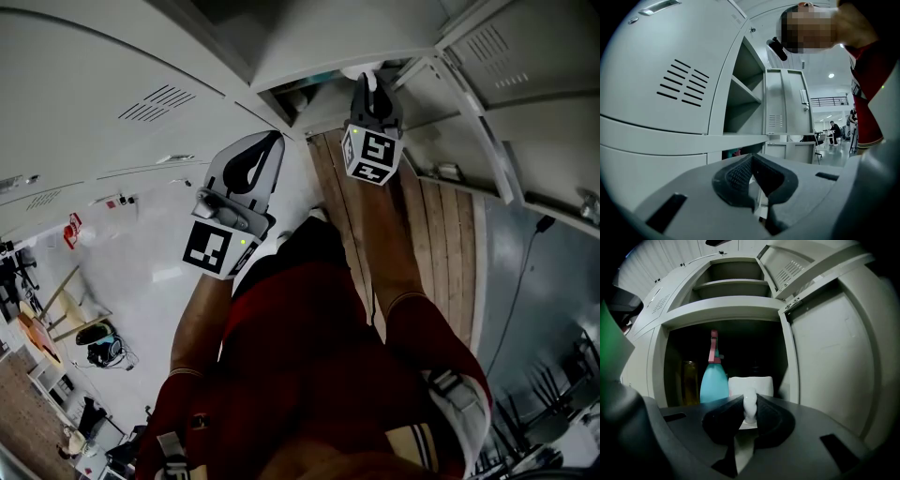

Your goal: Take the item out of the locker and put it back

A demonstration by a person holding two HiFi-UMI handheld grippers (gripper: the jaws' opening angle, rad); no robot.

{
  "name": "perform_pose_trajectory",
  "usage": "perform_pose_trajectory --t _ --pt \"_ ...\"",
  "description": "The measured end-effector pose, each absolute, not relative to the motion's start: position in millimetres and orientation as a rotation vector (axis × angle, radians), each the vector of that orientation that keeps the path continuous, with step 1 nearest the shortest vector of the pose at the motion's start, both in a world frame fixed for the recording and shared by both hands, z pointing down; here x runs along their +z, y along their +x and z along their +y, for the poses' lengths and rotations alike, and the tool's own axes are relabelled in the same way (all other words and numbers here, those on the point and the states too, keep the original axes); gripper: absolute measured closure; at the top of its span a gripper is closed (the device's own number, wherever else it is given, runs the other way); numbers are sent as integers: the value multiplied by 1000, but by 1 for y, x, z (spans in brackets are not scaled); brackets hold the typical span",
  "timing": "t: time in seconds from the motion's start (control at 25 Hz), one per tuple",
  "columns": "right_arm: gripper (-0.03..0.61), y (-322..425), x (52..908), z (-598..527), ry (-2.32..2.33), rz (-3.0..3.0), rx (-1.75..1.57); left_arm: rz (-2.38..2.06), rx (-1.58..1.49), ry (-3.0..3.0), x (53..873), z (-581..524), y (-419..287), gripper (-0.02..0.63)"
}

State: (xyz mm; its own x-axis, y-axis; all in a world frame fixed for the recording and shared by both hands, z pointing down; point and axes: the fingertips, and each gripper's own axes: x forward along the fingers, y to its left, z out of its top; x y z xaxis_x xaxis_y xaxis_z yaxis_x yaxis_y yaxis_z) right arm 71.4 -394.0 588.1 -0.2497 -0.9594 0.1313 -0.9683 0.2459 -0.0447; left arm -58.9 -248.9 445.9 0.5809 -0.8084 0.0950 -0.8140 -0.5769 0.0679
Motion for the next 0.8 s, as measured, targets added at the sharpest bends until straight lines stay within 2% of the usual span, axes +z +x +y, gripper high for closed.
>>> perform_pose_trajectory --t 0.8 --pt "534 63 606 -418 1844 -2371 170 -1415 94 2658 456 -256 -64 608"
